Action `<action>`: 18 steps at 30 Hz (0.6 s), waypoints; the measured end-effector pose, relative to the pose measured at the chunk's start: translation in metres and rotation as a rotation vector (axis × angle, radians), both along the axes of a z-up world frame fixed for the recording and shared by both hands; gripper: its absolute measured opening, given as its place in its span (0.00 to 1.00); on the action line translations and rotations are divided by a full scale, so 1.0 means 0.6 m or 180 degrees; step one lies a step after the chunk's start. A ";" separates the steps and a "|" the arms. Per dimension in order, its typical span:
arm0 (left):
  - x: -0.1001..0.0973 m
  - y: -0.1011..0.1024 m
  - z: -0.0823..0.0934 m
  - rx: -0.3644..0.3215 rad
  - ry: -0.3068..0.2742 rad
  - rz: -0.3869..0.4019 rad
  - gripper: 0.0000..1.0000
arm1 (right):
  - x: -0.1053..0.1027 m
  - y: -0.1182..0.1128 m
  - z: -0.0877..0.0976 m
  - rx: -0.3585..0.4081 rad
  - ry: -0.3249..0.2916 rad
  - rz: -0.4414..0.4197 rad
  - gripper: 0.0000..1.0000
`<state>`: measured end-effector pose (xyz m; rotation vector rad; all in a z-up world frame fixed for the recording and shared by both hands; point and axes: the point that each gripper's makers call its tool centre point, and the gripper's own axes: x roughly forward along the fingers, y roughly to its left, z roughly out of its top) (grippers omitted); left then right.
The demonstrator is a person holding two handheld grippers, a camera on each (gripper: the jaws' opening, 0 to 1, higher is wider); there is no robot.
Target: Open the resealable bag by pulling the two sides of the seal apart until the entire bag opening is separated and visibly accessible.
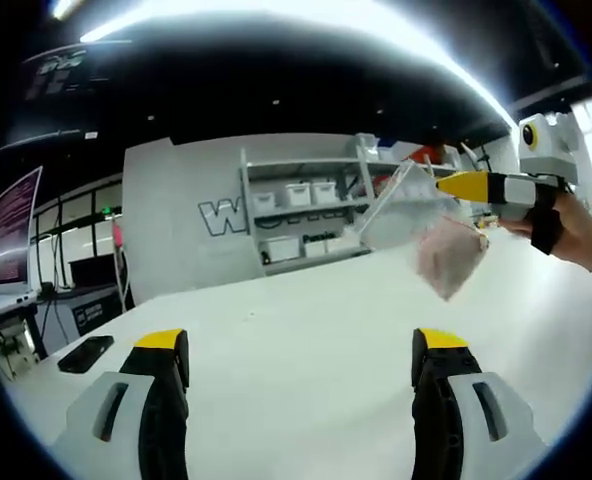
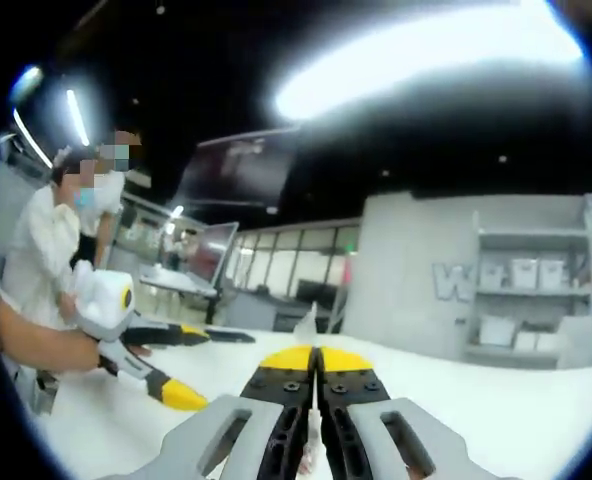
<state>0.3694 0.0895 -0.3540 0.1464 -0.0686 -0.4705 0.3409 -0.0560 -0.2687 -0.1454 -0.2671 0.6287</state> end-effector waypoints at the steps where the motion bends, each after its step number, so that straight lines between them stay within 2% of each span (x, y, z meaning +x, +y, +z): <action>1: 0.000 -0.001 0.000 0.0000 0.0000 -0.0002 0.91 | -0.001 0.000 -0.001 0.0003 0.0004 0.0001 0.00; 18: -0.002 -0.003 0.004 0.0014 -0.0012 -0.0025 0.91 | -0.039 0.002 -0.010 0.0039 0.0012 0.0037 0.00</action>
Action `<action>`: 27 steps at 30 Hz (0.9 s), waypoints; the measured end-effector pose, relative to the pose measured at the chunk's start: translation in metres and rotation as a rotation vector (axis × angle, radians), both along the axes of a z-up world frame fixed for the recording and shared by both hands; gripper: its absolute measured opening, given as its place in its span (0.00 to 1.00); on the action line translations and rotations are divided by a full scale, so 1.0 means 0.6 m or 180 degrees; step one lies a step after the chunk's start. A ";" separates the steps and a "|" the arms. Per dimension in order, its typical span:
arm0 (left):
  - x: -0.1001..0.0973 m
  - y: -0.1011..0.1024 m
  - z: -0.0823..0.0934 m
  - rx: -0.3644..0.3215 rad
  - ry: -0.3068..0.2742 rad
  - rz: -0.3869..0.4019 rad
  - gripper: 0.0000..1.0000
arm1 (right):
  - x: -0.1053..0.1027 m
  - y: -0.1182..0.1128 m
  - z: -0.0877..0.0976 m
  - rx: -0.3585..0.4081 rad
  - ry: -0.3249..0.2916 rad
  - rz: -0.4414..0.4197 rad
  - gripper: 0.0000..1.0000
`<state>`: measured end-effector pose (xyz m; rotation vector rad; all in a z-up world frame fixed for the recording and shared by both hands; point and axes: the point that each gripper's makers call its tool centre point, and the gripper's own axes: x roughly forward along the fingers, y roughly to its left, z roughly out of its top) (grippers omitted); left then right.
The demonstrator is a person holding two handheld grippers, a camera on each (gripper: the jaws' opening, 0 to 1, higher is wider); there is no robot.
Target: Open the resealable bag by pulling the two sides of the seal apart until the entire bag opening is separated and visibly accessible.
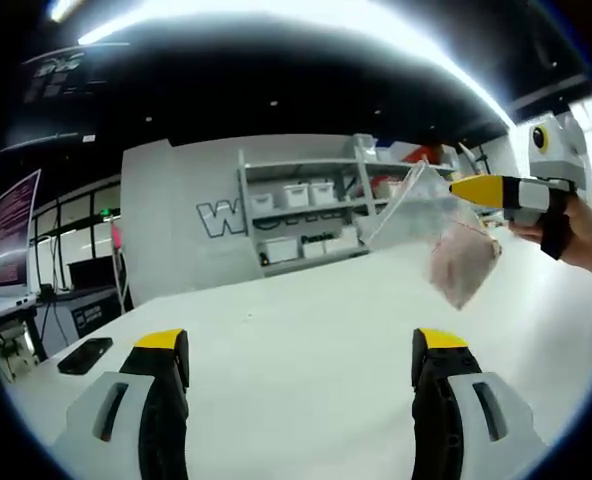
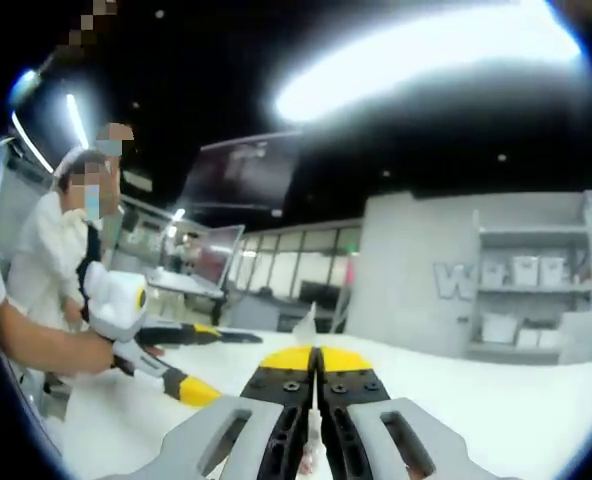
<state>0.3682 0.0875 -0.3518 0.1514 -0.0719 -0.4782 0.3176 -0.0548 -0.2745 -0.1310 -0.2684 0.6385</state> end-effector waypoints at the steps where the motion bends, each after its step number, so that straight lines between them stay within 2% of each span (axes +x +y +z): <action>1: 0.000 0.000 0.000 0.0001 0.0000 0.0000 0.91 | -0.003 0.000 -0.001 0.0003 0.0001 0.0004 0.00; 12: -0.005 -0.001 0.005 0.0001 -0.0020 -0.0016 0.91 | -0.028 0.002 -0.011 0.0029 0.0027 0.0023 0.00; 27: -0.014 0.001 0.013 0.0033 -0.0052 -0.0033 0.91 | -0.053 0.001 -0.042 0.0029 0.0146 0.0046 0.00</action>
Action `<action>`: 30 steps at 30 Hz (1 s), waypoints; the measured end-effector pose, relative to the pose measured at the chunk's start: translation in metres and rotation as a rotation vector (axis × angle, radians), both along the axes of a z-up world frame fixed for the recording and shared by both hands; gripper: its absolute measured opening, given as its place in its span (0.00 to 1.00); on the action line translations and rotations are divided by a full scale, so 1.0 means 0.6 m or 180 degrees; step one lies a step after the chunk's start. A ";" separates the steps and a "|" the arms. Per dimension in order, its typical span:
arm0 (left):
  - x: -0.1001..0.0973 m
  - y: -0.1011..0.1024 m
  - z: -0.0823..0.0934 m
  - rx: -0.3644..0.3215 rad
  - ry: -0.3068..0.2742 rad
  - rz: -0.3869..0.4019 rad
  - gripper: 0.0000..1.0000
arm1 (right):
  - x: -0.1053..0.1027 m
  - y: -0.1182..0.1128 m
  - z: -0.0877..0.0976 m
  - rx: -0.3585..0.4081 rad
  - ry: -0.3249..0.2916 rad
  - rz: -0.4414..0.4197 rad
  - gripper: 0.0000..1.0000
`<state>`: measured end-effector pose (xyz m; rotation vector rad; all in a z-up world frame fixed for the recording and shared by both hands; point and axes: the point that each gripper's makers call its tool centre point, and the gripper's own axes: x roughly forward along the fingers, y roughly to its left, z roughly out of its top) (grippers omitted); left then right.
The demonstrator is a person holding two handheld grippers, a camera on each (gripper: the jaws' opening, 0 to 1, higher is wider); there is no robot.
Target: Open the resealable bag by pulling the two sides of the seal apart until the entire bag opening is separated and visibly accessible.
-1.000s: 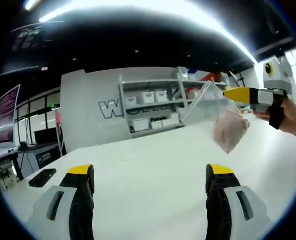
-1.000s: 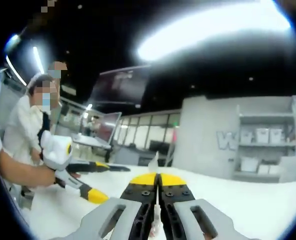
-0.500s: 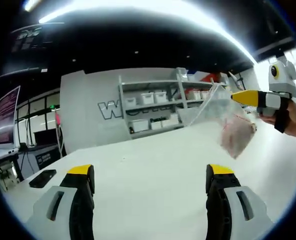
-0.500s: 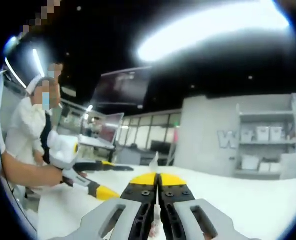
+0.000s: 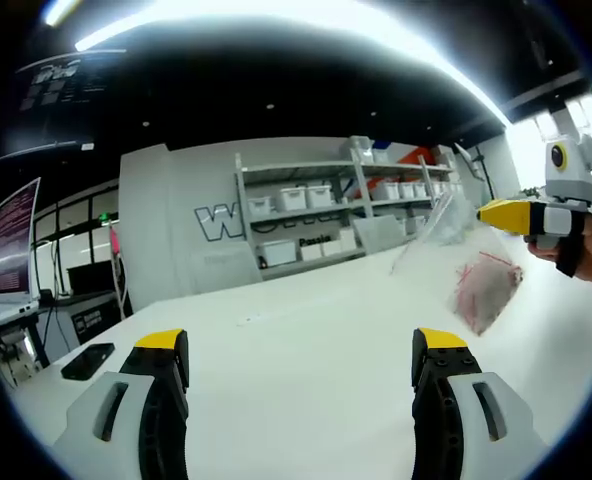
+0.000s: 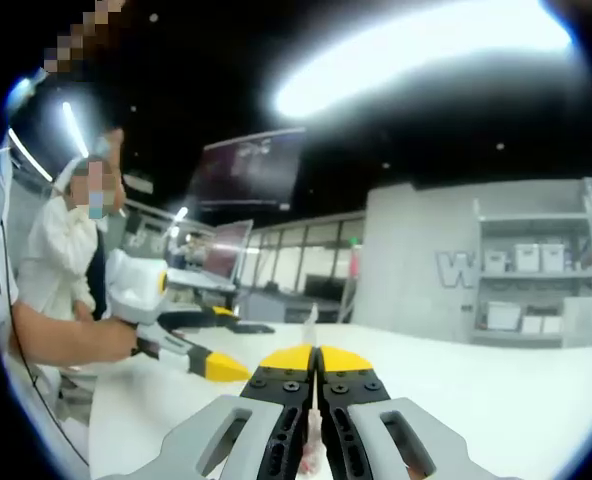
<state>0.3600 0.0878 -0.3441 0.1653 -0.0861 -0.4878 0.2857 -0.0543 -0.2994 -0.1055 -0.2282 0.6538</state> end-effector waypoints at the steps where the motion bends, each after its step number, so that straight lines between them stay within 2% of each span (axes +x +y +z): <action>1: 0.000 0.000 0.000 0.0004 0.0000 -0.0005 0.91 | -0.001 0.000 -0.002 0.0002 0.0009 0.0003 0.00; 17: -0.021 0.013 0.009 0.0022 0.0011 -0.0052 0.88 | -0.023 -0.002 -0.048 -0.0009 0.0171 0.0071 0.00; 30: -0.050 0.010 0.017 0.0086 -0.0044 -0.0178 0.85 | -0.042 0.011 -0.057 -0.0076 0.0175 0.0169 0.00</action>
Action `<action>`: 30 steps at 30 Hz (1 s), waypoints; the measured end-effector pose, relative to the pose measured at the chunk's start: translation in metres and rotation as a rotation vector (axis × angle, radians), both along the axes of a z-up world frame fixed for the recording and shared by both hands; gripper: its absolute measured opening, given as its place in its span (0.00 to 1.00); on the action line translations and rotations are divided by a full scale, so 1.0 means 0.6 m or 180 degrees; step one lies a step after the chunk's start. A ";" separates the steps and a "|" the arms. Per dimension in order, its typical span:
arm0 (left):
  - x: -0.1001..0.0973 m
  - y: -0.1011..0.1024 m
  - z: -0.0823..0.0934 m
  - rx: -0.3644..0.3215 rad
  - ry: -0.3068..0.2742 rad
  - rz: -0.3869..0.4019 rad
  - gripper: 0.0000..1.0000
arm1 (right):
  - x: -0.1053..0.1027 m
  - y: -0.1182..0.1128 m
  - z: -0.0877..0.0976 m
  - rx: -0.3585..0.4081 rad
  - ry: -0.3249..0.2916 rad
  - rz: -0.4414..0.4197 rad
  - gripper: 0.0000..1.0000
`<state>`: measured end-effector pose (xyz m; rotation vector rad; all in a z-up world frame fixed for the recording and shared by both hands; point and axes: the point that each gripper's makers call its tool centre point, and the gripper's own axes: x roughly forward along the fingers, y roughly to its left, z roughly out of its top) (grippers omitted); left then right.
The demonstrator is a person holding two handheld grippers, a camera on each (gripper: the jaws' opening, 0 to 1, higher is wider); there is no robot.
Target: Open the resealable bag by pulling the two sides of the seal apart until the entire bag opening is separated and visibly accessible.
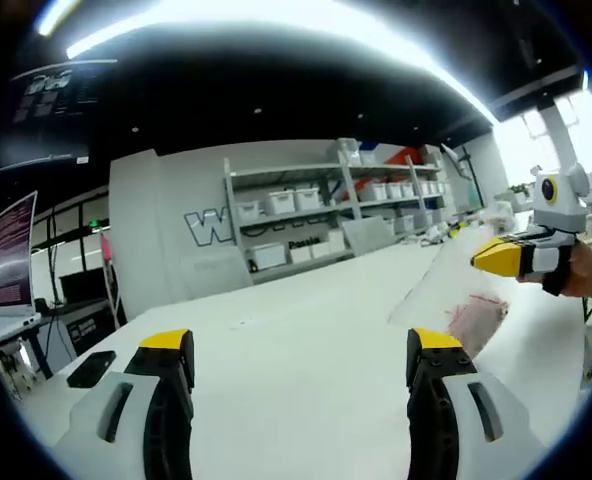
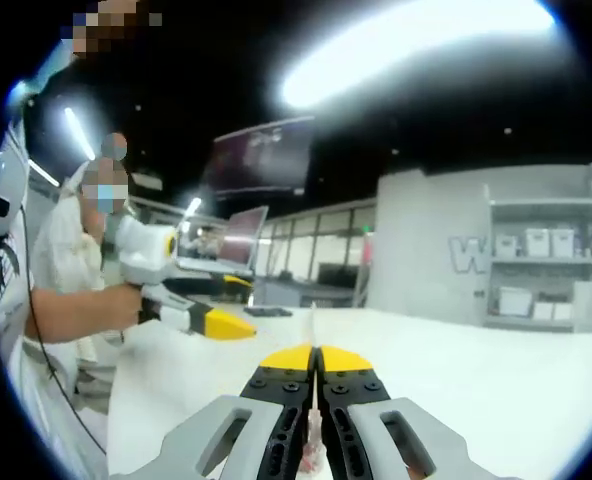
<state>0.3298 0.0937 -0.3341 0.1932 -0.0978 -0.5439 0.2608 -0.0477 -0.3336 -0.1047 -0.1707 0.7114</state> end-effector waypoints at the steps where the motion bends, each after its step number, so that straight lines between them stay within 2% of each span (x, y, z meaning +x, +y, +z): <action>1: -0.004 0.001 0.000 0.0009 -0.0002 -0.0022 0.84 | -0.002 0.001 -0.001 -0.0013 -0.0004 0.0009 0.00; 4: -0.022 -0.004 -0.004 0.0067 0.0031 -0.0157 0.80 | -0.011 0.010 -0.004 -0.0065 -0.0019 0.0089 0.00; 9: -0.050 -0.008 -0.004 0.0146 -0.0019 -0.0295 0.76 | -0.027 0.032 -0.008 -0.0221 -0.0066 0.0238 0.00; 14: -0.069 -0.009 0.002 0.0187 -0.0068 -0.0392 0.71 | -0.054 0.061 -0.026 -0.0504 -0.0113 0.0472 0.00; 17: -0.079 -0.007 0.000 0.0220 -0.0092 -0.0404 0.71 | -0.070 0.082 -0.044 -0.0794 -0.0180 0.0586 0.00; 20: -0.085 -0.003 -0.004 0.0277 -0.0107 -0.0410 0.71 | -0.080 0.096 -0.058 -0.0982 -0.0237 0.0645 0.00; 25: -0.093 0.007 -0.011 0.0481 -0.0174 -0.0389 0.69 | -0.083 0.109 -0.072 -0.1159 -0.0263 0.0714 0.00; 27: -0.101 0.010 -0.018 0.0653 -0.0222 -0.0432 0.68 | -0.084 0.113 -0.079 -0.1257 -0.0270 0.0749 0.00; 30: -0.115 0.006 -0.036 0.0854 -0.0214 -0.0589 0.59 | -0.086 0.115 -0.089 -0.1396 -0.0292 0.0776 0.00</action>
